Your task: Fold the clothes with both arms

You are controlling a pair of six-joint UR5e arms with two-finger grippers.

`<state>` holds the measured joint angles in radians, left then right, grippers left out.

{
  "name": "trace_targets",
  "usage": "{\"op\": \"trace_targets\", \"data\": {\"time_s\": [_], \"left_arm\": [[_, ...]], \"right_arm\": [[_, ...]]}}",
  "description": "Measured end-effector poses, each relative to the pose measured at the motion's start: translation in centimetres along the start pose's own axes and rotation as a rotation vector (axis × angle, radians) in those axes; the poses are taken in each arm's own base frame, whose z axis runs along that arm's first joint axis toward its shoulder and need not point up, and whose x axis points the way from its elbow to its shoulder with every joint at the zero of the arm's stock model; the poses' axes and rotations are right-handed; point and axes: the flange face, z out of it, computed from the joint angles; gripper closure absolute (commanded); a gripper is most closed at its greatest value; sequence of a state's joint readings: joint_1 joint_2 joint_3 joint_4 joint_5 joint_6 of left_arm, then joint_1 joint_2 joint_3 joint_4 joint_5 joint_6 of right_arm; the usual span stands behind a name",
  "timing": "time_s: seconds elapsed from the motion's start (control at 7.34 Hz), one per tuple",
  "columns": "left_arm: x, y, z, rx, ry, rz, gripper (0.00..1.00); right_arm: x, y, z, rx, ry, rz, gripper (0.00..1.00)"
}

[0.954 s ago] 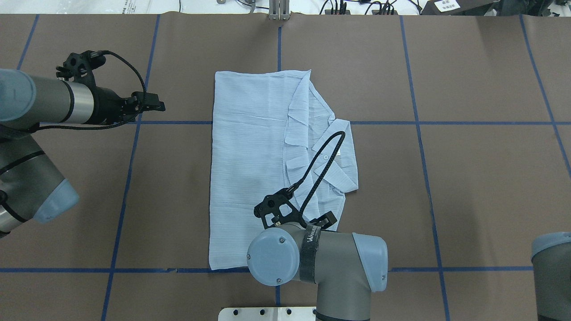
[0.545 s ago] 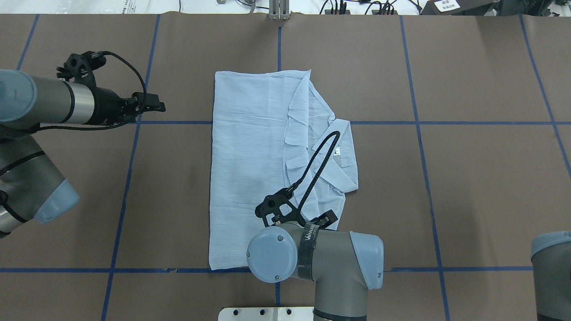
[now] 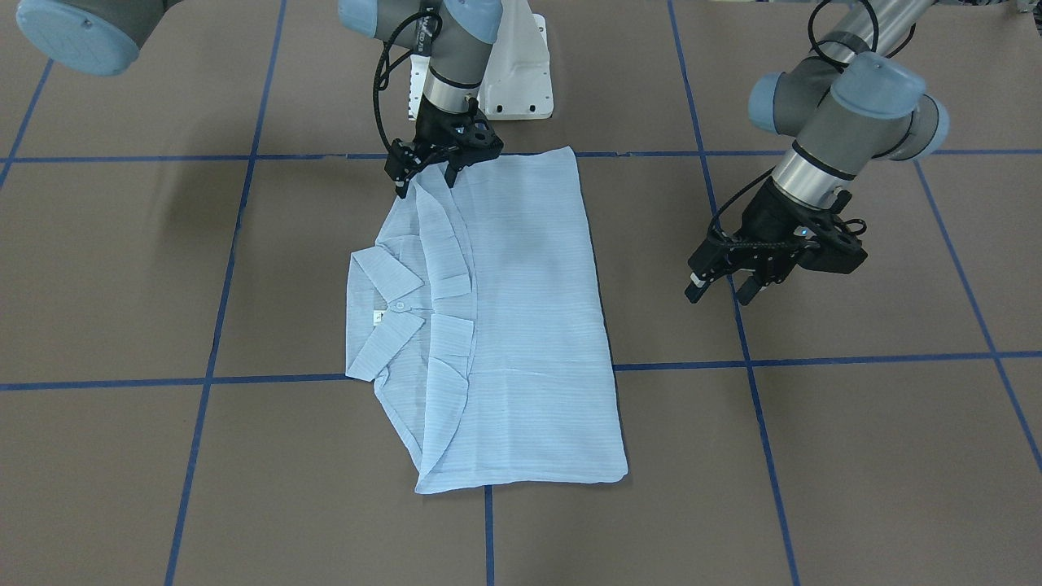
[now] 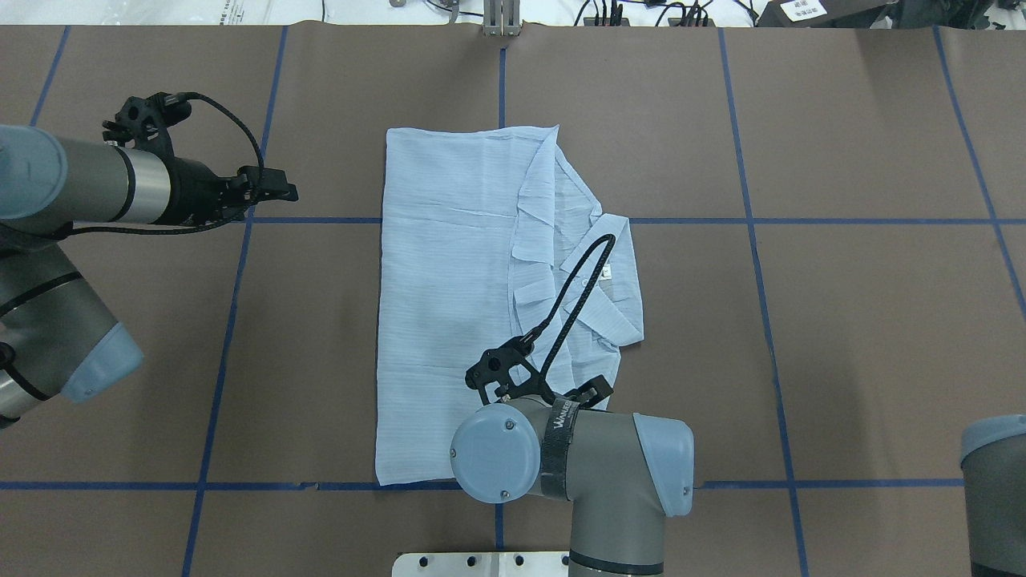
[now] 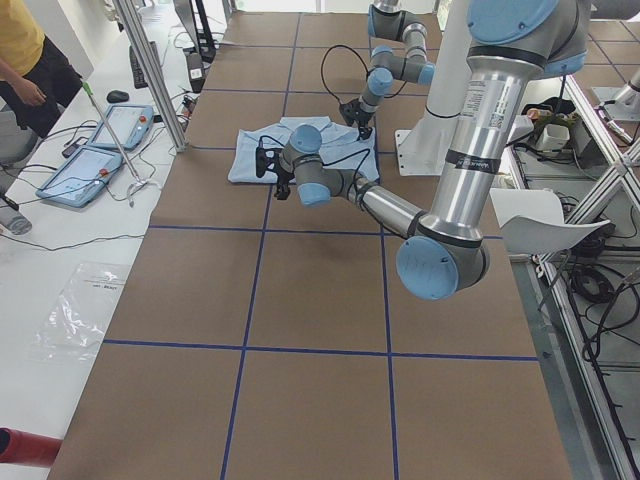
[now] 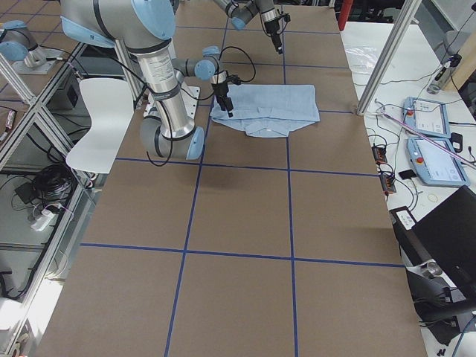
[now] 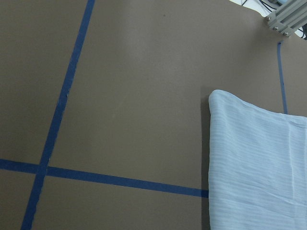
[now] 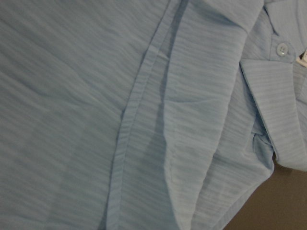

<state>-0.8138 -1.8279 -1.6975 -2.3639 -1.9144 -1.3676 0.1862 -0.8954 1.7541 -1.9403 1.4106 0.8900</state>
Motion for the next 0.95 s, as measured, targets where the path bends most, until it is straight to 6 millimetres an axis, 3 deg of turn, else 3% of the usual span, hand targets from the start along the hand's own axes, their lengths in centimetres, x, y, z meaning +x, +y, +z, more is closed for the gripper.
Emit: {"op": "trace_targets", "data": {"time_s": [0.27,0.68,0.95], "left_arm": [[0.2,0.0,-0.2,0.002,0.006,0.001,0.00],[1.0,0.0,-1.1,0.006,0.024,0.004,0.00],[1.1,-0.1,-1.2,0.007,0.028,0.005,0.00]], "right_arm": [[3.3,1.1,1.2,-0.007,0.016,-0.018,0.00],[10.7,5.4,1.4,-0.006,0.027,-0.039,0.00],[12.6,6.8,1.0,-0.010,0.024,-0.025,0.00]]}}
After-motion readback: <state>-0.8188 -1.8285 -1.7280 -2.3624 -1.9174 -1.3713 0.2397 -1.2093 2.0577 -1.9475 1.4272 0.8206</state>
